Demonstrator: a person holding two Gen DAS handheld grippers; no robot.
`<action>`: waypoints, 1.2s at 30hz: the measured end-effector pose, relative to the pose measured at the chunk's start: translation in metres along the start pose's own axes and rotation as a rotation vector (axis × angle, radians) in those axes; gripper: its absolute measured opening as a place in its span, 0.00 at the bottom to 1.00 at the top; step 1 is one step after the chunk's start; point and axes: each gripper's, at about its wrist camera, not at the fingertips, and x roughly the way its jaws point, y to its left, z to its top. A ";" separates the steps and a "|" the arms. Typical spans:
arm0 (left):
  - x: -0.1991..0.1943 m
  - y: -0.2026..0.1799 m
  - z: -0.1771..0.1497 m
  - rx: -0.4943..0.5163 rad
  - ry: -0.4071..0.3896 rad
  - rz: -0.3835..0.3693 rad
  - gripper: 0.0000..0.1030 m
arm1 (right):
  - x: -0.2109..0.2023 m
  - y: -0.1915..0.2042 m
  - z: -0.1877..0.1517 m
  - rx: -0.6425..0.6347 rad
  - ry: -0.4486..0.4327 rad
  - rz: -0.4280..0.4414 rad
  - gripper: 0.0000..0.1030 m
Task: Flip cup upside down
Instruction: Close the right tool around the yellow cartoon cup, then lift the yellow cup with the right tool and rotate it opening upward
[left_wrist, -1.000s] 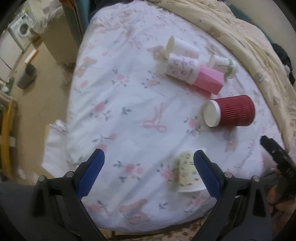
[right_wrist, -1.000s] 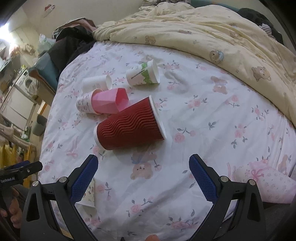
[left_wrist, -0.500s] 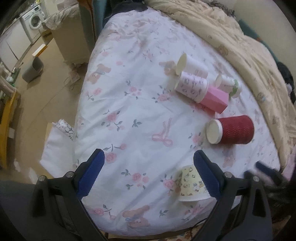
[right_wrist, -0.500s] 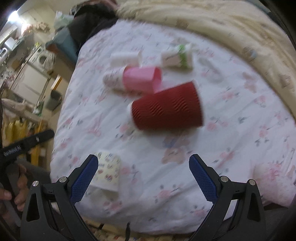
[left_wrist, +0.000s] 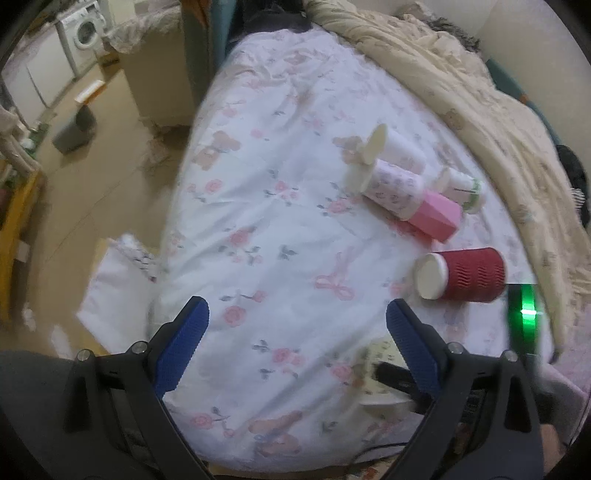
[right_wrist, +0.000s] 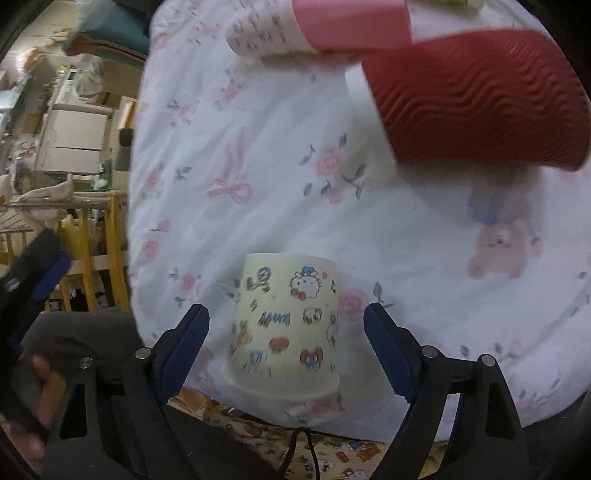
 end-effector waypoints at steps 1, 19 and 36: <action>0.000 -0.002 0.000 0.008 0.006 -0.018 0.92 | 0.008 -0.003 0.000 0.017 0.014 -0.018 0.84; 0.007 -0.013 -0.005 0.057 0.020 0.019 0.92 | -0.050 0.000 -0.006 -0.069 -0.132 0.061 0.60; 0.013 -0.024 -0.008 0.100 0.013 0.010 0.92 | -0.115 -0.039 -0.022 -0.125 -0.404 0.160 0.61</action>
